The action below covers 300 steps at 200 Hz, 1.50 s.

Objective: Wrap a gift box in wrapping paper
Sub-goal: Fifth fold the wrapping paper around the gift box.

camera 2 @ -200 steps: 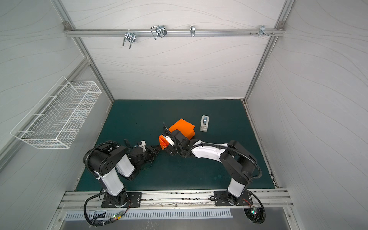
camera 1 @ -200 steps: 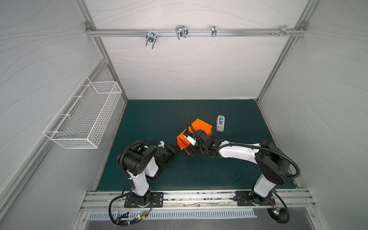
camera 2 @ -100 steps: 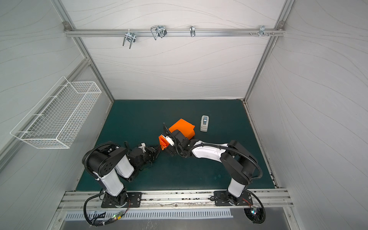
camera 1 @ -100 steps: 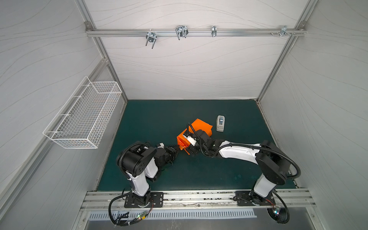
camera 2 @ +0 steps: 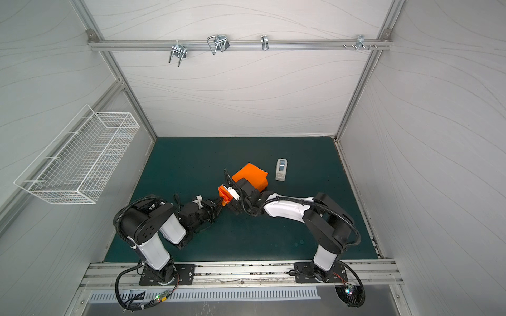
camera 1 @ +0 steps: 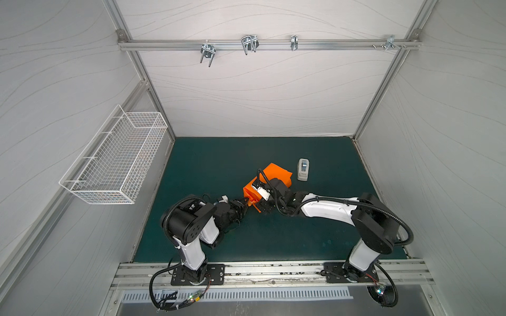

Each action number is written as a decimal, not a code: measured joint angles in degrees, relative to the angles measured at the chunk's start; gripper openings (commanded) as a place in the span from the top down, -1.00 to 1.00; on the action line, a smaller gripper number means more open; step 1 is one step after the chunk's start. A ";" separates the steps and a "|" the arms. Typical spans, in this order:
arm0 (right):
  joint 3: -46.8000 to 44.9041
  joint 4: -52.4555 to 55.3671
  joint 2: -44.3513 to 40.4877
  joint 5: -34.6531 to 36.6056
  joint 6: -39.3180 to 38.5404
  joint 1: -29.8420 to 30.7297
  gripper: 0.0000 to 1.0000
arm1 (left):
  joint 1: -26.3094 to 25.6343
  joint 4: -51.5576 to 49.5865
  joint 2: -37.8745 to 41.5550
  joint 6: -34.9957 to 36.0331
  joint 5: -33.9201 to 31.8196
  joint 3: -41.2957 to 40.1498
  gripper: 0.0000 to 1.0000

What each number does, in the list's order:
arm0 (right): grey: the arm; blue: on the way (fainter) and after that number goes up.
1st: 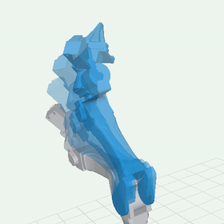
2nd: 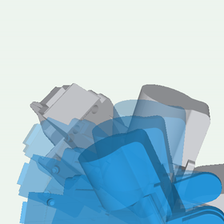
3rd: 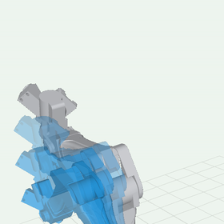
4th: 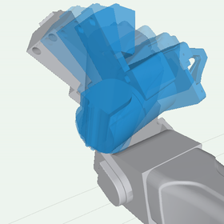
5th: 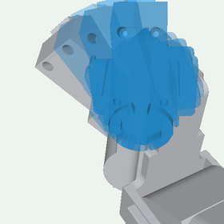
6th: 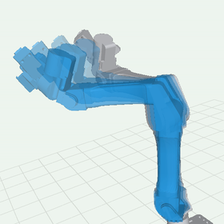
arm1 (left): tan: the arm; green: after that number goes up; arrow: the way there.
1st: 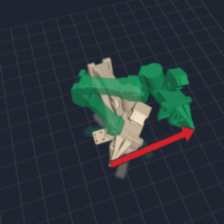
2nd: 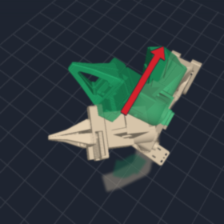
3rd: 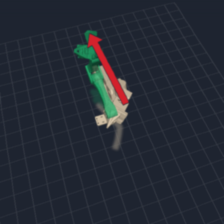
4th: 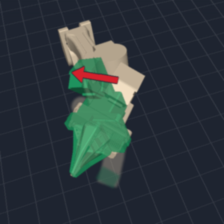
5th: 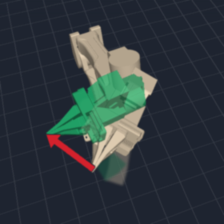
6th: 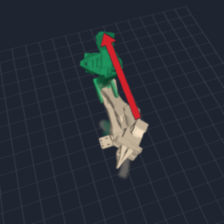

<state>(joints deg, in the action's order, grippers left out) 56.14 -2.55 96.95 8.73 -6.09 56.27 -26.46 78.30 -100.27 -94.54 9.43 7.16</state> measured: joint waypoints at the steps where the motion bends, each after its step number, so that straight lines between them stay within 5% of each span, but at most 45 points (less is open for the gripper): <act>1: 0.00 0.00 0.00 0.00 0.00 0.00 -0.76 | -0.02 0.00 0.00 -0.02 -0.02 0.00 0.27; 73: 0.00 0.00 0.00 0.00 -0.02 0.00 -0.76 | -0.83 0.00 -0.72 -0.28 -1.57 0.76 0.27; 207: 0.00 0.02 0.00 -0.02 -0.48 0.00 -0.76 | -0.46 -0.46 -0.22 0.02 -3.63 0.72 1.00; 300: 0.00 0.11 0.00 -0.33 -1.01 0.00 -0.79 | 1.31 -1.77 -0.50 -0.09 -0.28 5.03 1.00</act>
<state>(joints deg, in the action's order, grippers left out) 56.14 -2.44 96.95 8.40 -7.09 56.27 -25.15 76.53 -100.77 -94.63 9.15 12.19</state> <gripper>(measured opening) 0.900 0.047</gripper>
